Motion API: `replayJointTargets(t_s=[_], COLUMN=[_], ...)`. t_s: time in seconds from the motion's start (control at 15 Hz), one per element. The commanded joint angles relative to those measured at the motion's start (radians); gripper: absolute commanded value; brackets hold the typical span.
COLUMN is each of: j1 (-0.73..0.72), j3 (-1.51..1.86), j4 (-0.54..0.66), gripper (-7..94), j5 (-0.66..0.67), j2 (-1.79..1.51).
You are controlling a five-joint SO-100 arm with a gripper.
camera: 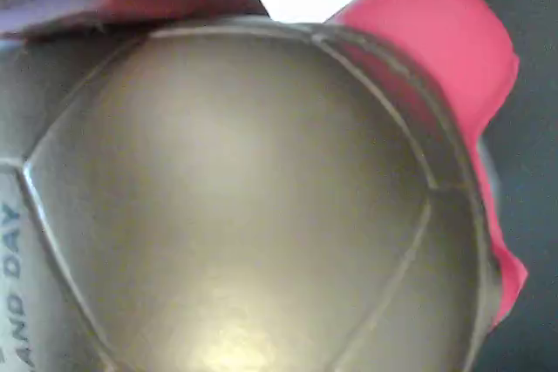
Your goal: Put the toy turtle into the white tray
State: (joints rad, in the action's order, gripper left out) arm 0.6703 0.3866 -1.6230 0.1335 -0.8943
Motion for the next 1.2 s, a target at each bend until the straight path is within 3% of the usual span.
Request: replayJointTargets(t_s=[0.0,0.67,0.87,1.13], j1=[0.048,0.020,0.012,0.008], j3=[-0.069,-0.041,-0.057,-0.037], j4=[0.008,0.149,0.144,0.126], gripper=[0,3,17,64], j5=[-0.041,-0.083,-0.078,-0.044], j2=[-0.020,0.155,0.170,0.170])
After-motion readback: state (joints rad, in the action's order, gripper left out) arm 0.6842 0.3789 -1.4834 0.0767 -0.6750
